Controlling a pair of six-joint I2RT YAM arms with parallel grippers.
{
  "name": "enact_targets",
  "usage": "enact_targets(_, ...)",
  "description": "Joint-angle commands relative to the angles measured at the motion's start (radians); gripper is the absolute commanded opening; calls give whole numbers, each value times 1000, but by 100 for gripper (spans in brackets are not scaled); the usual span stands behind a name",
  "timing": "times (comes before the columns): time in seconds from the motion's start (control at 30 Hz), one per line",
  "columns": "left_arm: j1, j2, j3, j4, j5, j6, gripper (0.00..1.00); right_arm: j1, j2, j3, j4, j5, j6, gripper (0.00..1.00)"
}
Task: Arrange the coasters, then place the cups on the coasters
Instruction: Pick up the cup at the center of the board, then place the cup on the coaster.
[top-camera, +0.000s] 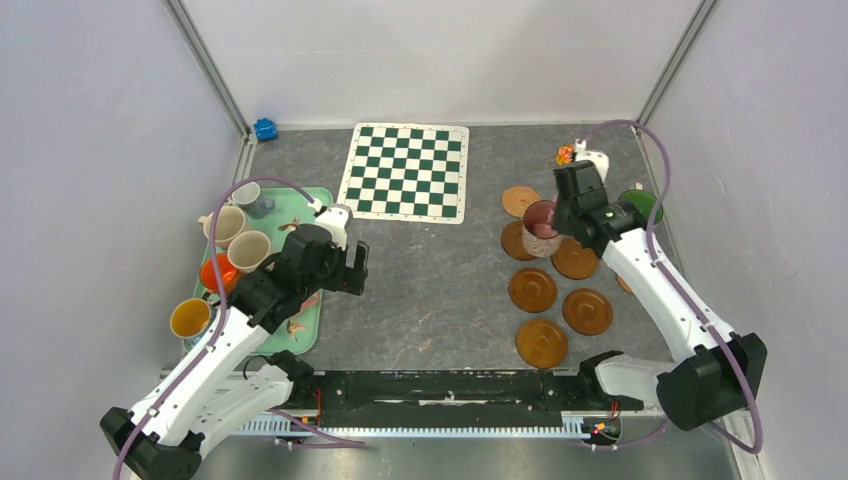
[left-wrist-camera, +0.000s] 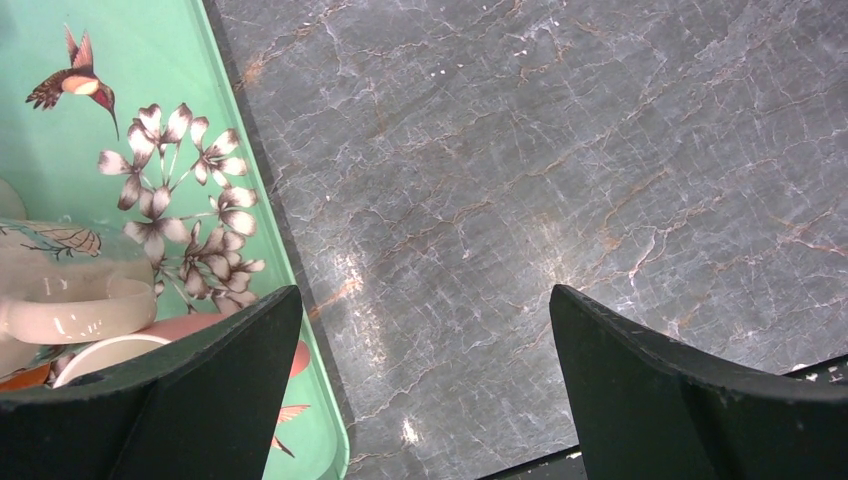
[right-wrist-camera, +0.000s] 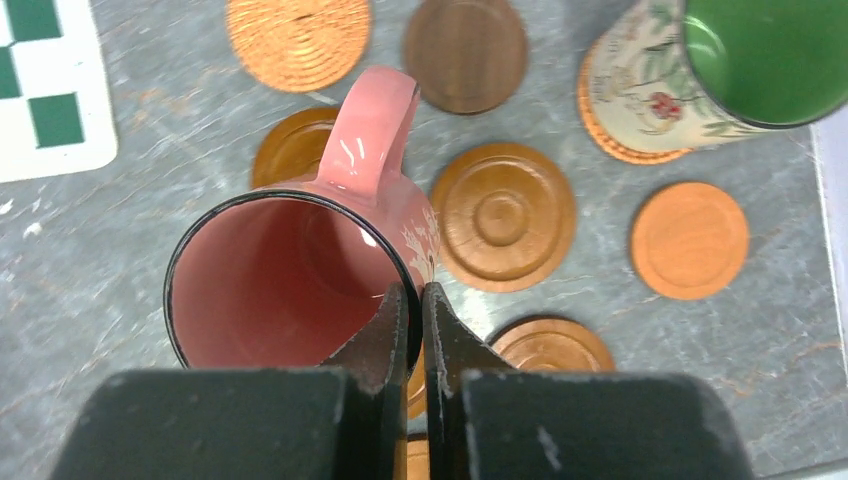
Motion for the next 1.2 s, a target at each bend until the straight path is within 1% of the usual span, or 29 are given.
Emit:
enact_targets(0.0,0,-9,5,33,28,25,100,-117,-34,-1,148,-104,-86,0)
enact_targets(0.07,0,-12,4,34,32,26,100,-158,8,36,131,-121,-99,0)
enact_targets(0.17,0,-14,3,35,34,26,100,-200,27,54,137,-104,-63,0)
enact_targets(0.23,0,-14,3,35,37,27,100,-215,32,65,174,-167,-103,0)
enact_targets(0.27,0,-14,3,35,40,27,100,-221,39,79,183,-221,-151,0)
enact_targets(0.37,0,-18,1,35,42,27,100,-233,60,130,179,-246,-241,0)
enact_targets(0.47,0,-26,0,37,41,27,100,-279,66,154,173,-273,-241,0)
enact_targets(0.6,0,-25,-1,38,49,27,100,-318,77,169,194,-365,-266,0)
enact_targets(0.67,0,-23,1,38,51,27,100,-326,105,208,197,-416,-297,0)
enact_targets(0.73,0,-23,0,38,50,27,100,-329,133,254,182,-423,-304,0)
enact_targets(0.77,0,-23,0,38,50,27,100,-329,142,273,177,-458,-304,0)
enact_targets(0.9,0,-27,0,38,44,27,100,-329,164,292,171,-526,-349,0)
enact_targets(1.0,0,-33,0,38,37,27,100,-331,200,339,132,-521,-378,0)
enact_targets(1.17,0,-34,-2,38,42,27,100,-333,249,401,147,-527,-376,0)
